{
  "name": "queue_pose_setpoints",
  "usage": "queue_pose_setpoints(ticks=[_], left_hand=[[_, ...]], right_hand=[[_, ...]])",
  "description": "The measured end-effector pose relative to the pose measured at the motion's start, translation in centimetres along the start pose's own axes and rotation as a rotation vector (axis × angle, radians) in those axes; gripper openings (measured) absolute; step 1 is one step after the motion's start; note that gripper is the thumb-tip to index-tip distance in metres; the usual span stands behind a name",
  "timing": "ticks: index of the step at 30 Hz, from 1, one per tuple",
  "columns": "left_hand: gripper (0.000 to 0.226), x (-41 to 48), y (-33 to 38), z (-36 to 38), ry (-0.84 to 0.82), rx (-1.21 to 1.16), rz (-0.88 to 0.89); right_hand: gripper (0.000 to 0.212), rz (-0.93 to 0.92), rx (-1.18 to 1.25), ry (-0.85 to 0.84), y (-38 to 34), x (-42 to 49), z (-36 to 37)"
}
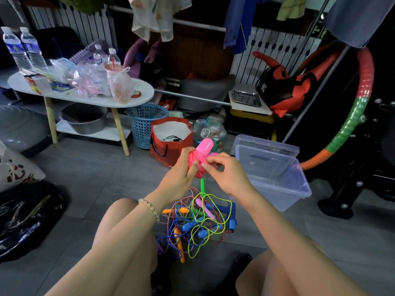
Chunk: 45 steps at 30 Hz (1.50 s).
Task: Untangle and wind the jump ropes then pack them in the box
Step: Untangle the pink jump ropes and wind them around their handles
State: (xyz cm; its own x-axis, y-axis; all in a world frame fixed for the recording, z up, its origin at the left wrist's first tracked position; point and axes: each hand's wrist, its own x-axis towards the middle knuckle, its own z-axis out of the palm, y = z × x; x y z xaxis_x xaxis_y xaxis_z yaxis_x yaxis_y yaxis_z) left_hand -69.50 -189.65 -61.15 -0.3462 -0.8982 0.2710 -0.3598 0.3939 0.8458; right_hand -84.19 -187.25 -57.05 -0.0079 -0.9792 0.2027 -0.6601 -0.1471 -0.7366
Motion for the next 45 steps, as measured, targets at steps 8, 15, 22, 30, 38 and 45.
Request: queue_pose_setpoints(ticks=[8,15,22,30,38,45], left_hand=[[0.019,0.6,1.3,0.6,-0.042,-0.394,-0.25],[0.02,0.4,0.6,0.4,-0.117,-0.366,-0.214],[0.019,0.6,0.3,0.9,-0.078,-0.35,-0.282],[0.021,1.0,1.1,0.8,-0.086,-0.506,-0.39],[0.043,2.3,0.7,1.6,0.009,-0.464,-0.374],[0.047,3.3,1.1,2.8,0.132,-0.612,-0.441]], right_hand=[[0.014,-0.133,-0.082,0.016,0.0,0.2,-0.6],[0.012,-0.138,0.004,-0.045,1.1,-0.4,-0.7],[0.017,-0.054,0.181,-0.115,1.3,-0.7,-0.9],[0.027,-0.1,0.004,-0.121,1.7,-1.5,-0.9],[0.012,-0.324,-0.083,0.279,1.7,-0.9,0.2],[0.011,-0.416,-0.384,0.499,1.3,0.0,0.6]])
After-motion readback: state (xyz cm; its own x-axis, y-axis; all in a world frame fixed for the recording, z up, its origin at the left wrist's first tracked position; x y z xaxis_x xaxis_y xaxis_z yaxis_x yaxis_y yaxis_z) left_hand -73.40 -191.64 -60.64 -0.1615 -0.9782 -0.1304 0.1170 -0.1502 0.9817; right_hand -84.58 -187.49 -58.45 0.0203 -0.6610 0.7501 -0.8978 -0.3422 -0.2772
